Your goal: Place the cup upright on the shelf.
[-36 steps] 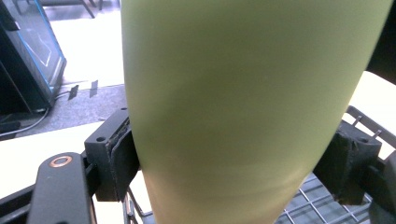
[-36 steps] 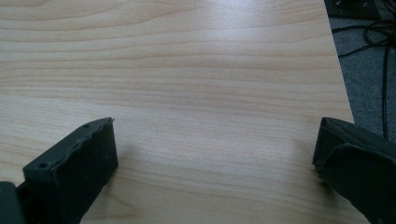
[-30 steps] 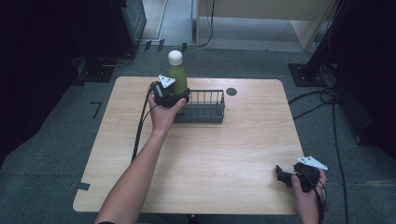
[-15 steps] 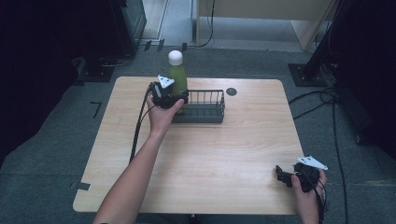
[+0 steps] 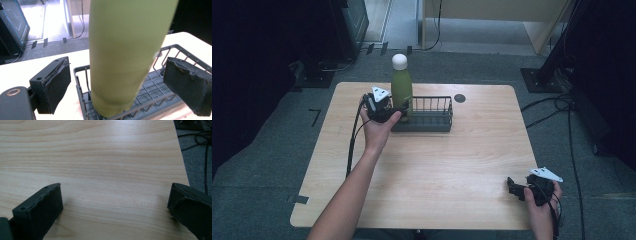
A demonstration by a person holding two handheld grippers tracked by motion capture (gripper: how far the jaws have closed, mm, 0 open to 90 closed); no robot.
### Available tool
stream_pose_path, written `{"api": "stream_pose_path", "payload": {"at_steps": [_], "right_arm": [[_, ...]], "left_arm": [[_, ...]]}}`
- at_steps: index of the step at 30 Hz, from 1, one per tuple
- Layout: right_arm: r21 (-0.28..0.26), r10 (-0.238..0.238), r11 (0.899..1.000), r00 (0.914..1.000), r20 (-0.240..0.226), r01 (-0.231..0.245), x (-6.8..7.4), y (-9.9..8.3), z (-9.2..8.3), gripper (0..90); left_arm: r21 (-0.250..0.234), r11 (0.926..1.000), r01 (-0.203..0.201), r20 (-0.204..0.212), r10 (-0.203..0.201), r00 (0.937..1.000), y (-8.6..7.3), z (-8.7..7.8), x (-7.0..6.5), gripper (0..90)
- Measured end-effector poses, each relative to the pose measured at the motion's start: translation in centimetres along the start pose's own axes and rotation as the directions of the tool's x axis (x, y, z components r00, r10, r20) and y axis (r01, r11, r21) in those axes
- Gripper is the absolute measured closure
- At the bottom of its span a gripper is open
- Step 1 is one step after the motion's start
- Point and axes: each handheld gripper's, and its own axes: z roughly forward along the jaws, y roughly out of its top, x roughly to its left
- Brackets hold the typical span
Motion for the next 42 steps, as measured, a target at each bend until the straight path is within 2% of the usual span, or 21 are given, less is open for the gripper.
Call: {"api": "stream_pose_path", "payload": {"at_steps": [9, 16, 20, 21, 22, 25, 29, 31, 33, 38, 41, 42], "right_arm": [[0.0, 0.0, 1.0, 1.0, 0.0, 0.0, 0.0, 0.0, 0.0, 0.0], [0.0, 0.0, 1.0, 1.0, 0.0, 0.0, 0.0, 0.0, 0.0, 0.0], [-0.001, 0.0, 1.0, 1.0, 0.0, 0.0, 0.0, 0.0, 0.0, 0.0], [0.0, 0.0, 1.0, 1.0, 0.0, 0.0, 0.0, 0.0, 0.0, 0.0], [0.0, 0.0, 1.0, 1.0, 0.0, 0.0, 0.0, 0.0, 0.0, 0.0], [0.0, 0.0, 1.0, 1.0, 0.0, 0.0, 0.0, 0.0, 0.0, 0.0], [0.0, 0.0, 1.0, 1.0, 0.0, 0.0, 0.0, 0.0, 0.0, 0.0], [0.0, 0.0, 1.0, 1.0, 0.0, 0.0, 0.0, 0.0, 0.0, 0.0], [0.0, 0.0, 1.0, 1.0, 0.0, 0.0, 0.0, 0.0, 0.0, 0.0], [0.0, 0.0, 1.0, 1.0, 0.0, 0.0, 0.0, 0.0, 0.0, 0.0], [0.0, 0.0, 1.0, 1.0, 0.0, 0.0, 0.0, 0.0, 0.0, 0.0], [0.0, 0.0, 1.0, 1.0, 0.0, 0.0, 0.0, 0.0, 0.0, 0.0]], "left_arm": [[-0.019, 0.9998, -0.007, 0.007, 0.008, 0.9999, -0.8, -2.3, 0.3, 8.1], [-0.013, 0.9999, -0.005, 0.001, 0.005, 1.0, -2.3, -4.0, 0.8, 8.1], [0.003, 1.0, 0.006, 0.002, -0.006, 1.0, -3.8, -5.0, 1.5, 5.6], [0.013, 0.9998, 0.013, -0.001, -0.013, 0.9999, -4.6, -5.5, 1.9, 5.4], [0.013, 0.9998, 0.013, -0.001, -0.013, 0.9999, -4.6, -5.5, 1.9, 5.0], [0.027, 0.9992, 0.03, -0.017, -0.029, 0.9994, -6.3, -6.5, 2.9, 4.7], [0.046, 0.9978, 0.048, -0.027, -0.047, 0.9985, -7.5, -7.3, 3.7, 4.7], [0.063, 0.9961, 0.062, -0.044, -0.059, 0.9973, -8.7, -8.1, 4.4, 4.7], [0.069, 0.9956, 0.064, -0.051, -0.06, 0.9969, -9.2, -8.4, 4.6, 4.5], [0.118, 0.9914, 0.057, -0.105, -0.044, 0.9934, -11.4, -9.7, 5.3, 3.5], [0.148, 0.9856, 0.082, -0.127, -0.063, 0.9898, -13.0, -10.7, 6.1, 3.5], [0.148, 0.9856, 0.082, -0.127, -0.063, 0.9898, -13.0, -10.7, 6.1, 3.5]]}}
